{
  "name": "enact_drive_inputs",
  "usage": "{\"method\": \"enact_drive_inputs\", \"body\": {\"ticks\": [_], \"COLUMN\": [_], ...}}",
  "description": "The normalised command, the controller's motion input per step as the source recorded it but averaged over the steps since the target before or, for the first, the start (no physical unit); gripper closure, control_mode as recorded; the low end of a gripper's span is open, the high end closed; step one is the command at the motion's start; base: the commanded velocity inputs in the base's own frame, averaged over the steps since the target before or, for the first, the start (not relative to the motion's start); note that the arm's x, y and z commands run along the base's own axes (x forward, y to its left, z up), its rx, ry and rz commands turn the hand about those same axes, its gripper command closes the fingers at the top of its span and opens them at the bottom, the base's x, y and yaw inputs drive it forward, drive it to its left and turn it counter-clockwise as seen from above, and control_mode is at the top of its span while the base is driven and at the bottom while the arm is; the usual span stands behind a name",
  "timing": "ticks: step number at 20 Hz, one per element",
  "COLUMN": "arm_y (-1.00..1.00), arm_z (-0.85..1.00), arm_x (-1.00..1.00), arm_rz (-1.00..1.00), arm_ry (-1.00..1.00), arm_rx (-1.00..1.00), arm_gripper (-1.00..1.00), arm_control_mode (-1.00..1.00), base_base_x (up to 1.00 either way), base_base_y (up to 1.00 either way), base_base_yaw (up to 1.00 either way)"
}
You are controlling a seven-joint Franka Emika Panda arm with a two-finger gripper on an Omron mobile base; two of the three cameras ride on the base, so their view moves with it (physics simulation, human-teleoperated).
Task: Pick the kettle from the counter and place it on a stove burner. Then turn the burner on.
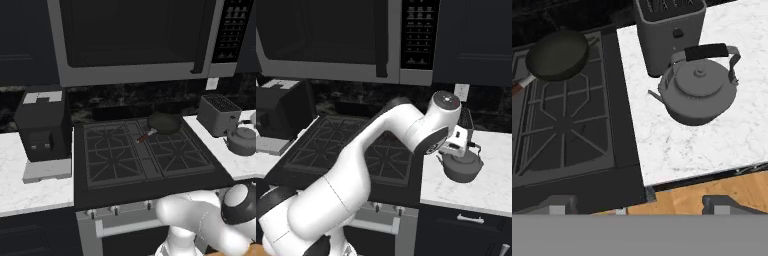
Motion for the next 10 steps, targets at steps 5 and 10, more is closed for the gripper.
{"method": "enact_drive_inputs", "body": {"ticks": [5, 10], "arm_y": [-1.00, -0.42], "arm_z": [-0.27, -0.74], "arm_x": [1.00, 1.00], "arm_rz": [0.03, -0.17], "arm_ry": [0.03, 0.23], "arm_rx": [0.14, 0.26], "arm_gripper": [-1.00, -1.00], "arm_control_mode": [-1.00, -1.00], "base_base_x": [0.00, 0.00], "base_base_y": [0.00, 0.00], "base_base_yaw": [0.00, 0.00]}}
